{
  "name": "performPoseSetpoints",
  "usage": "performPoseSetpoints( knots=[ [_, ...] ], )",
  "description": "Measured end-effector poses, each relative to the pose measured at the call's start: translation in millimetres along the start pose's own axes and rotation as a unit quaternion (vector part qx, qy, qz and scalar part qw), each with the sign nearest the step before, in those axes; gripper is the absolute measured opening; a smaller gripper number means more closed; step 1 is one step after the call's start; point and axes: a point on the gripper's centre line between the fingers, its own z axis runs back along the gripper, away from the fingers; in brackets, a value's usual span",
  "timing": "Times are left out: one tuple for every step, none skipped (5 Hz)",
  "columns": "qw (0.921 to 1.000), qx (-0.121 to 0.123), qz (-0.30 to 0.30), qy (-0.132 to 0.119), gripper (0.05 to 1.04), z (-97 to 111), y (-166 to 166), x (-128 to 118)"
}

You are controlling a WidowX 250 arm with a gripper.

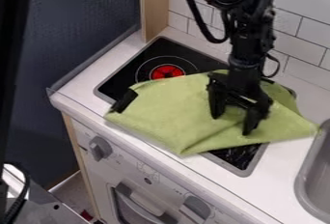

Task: Move the cloth to the top left

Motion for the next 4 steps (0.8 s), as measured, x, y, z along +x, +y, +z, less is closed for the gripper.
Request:
performPoseSetpoints(
  knots=[
    [0.9996,0.016,0.020,-0.015,0.999,2,36,2],
    [0.9987,0.028,0.041,-0.011,0.999,2,67,8],
    [0.9970,0.029,0.073,0.002,0.999,0,106,10],
    [0.9953,0.028,0.092,-0.002,0.999,0,137,6]
  ],
)
